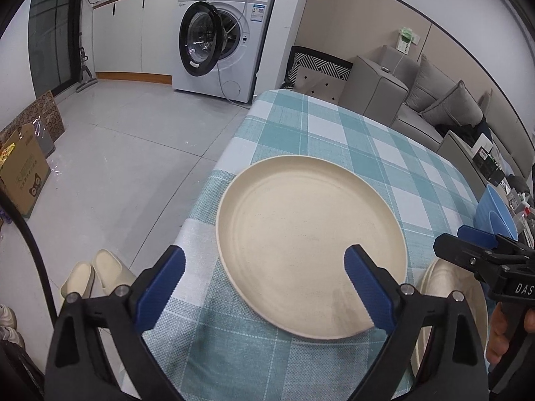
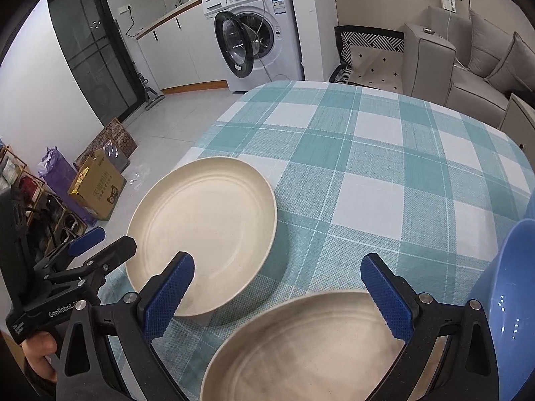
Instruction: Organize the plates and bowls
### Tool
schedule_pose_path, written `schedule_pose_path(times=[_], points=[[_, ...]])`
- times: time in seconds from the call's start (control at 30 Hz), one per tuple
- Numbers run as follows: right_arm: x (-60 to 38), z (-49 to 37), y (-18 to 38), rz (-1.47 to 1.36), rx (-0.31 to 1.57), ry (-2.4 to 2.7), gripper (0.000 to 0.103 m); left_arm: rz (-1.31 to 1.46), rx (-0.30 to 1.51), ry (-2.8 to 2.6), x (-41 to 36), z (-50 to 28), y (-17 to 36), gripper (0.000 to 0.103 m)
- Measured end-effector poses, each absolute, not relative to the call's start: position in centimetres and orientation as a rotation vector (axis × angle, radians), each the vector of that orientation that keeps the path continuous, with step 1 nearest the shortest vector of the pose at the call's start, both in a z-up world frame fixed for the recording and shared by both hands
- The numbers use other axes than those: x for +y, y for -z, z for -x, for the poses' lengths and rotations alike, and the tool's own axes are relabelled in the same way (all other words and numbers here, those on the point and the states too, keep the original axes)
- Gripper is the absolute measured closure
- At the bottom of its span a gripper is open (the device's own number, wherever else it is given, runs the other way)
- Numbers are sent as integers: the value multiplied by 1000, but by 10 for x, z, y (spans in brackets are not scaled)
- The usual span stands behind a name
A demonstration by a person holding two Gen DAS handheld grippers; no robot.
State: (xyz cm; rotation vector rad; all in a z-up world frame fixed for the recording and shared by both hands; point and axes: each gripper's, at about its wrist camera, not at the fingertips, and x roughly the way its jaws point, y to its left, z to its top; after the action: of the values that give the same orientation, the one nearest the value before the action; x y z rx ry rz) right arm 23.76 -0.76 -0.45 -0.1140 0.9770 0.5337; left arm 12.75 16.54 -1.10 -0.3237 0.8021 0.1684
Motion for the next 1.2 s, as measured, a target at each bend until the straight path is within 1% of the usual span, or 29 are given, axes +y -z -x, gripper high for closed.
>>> schedule_pose_path(times=[0.1, 0.13, 0.2, 0.23, 0.27, 0.3, 0.33, 0.37, 0.4, 0.43, 0.5, 0.6, 0.63, 0.67, 0.73, 0.83, 0.93, 1.0, 1.07, 1.13, 1.2], points=[[-4, -240, 10, 122, 984, -532, 2, 340, 813, -172, 170, -128, 16, 12], [-2, -241, 12, 123, 987, -533, 4, 350, 818, -170, 172, -128, 18, 14], [1, -243, 16, 127, 995, -532, 5, 371, 827, -164, 174, -129, 21, 15], [3, -244, 17, 136, 997, -529, 9, 375, 829, -164, 174, -129, 23, 16], [5, -244, 19, 156, 995, -524, 12, 373, 833, -167, 174, -130, 24, 20], [7, -244, 21, 175, 995, -518, 18, 370, 838, -168, 173, -130, 25, 24], [10, -244, 23, 193, 998, -515, 20, 370, 843, -168, 173, -131, 26, 29], [12, -245, 25, 198, 999, -519, 20, 374, 847, -165, 173, -132, 27, 31], [13, -245, 26, 200, 1001, -523, 23, 377, 848, -166, 174, -132, 28, 31], [15, -245, 29, 205, 1008, -530, 27, 377, 850, -166, 174, -132, 29, 34], [18, -245, 32, 212, 1016, -539, 29, 377, 858, -168, 174, -132, 32, 39], [21, -245, 36, 222, 1028, -549, 42, 385, 868, -169, 176, -134, 34, 45], [22, -245, 37, 224, 1032, -550, 42, 390, 872, -168, 177, -134, 36, 48], [23, -245, 39, 233, 1035, -548, 43, 392, 875, -168, 177, -134, 36, 49], [25, -245, 40, 254, 1032, -538, 48, 390, 881, -168, 177, -134, 38, 49], [28, -245, 43, 277, 1037, -537, 53, 391, 892, -166, 176, -136, 41, 50], [29, -245, 46, 276, 1044, -545, 55, 387, 899, -169, 176, -136, 43, 58], [30, -245, 47, 274, 1047, -547, 55, 390, 903, -168, 177, -136, 44, 60], [31, -246, 49, 270, 1057, -555, 55, 386, 904, -168, 176, -136, 44, 66], [31, -246, 50, 269, 1062, -562, 60, 381, 909, -165, 176, -137, 45, 70], [32, -245, 51, 272, 1064, -564, 60, 373, 908, -167, 175, -137, 45, 71]])
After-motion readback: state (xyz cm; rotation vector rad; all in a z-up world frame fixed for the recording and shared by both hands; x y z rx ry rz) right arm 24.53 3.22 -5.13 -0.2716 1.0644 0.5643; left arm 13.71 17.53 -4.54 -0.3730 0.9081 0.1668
